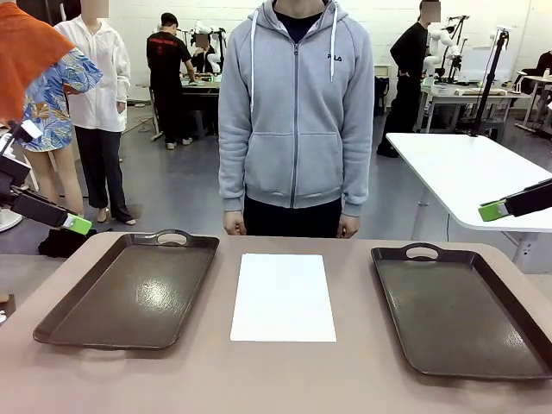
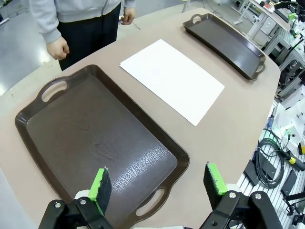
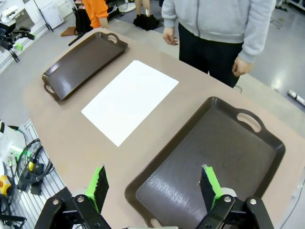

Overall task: Sort the A4 documents.
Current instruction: Receive the A4 Paper.

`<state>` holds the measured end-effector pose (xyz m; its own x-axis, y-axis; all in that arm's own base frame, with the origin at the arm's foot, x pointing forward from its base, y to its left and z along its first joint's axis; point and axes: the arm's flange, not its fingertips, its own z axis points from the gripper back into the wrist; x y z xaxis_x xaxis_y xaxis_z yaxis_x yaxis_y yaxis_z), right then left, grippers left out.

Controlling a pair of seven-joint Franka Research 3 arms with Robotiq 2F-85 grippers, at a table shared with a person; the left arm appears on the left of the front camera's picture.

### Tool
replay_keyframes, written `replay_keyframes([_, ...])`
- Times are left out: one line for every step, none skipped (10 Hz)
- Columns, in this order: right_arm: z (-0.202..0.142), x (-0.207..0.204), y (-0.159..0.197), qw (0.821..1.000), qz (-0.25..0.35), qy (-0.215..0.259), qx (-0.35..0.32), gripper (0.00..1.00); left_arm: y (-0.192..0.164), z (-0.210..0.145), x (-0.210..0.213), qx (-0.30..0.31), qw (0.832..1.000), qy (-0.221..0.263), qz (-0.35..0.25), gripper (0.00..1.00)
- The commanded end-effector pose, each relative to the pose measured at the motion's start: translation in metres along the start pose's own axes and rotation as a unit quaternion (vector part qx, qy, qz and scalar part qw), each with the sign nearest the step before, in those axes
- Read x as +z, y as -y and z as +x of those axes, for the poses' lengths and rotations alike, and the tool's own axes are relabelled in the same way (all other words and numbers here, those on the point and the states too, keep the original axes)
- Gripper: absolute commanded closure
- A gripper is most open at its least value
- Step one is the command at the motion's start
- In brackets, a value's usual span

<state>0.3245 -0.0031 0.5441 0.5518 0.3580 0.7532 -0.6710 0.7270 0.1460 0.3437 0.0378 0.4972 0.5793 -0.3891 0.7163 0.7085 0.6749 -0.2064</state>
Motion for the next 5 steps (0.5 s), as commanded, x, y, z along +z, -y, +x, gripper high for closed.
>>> replay_keyframes([-0.061,-0.014,-0.0256,1.0,-0.005,0.002,0.003,0.0,0.0205,-0.0303,-0.0123,-0.012,1.0,0.006,-0.003,0.0])
replay_keyframes([-0.0627,-0.0098,-0.0251,1.0,-0.012,0.003,0.002,0.0,0.0211,-0.0303,-0.0119,-0.013,1.0,0.006,-0.003,0.0])
replay_keyframes([-0.0645,-0.0064,-0.0249,1.0,-0.016,0.006,0.001,0.0,0.0215,-0.0317,-0.0116,-0.013,1.0,0.008,-0.003,0.0])
replay_keyframes([-0.0652,-0.0054,-0.025,1.0,-0.017,0.005,0.001,0.0,0.0211,-0.0325,-0.0118,-0.012,1.0,0.008,-0.003,0.0])
replay_keyframes([-0.0653,-0.005,-0.0249,1.0,-0.02,0.002,0.0,0.0,0.0217,-0.0324,-0.0127,-0.013,1.0,0.008,-0.005,0.0])
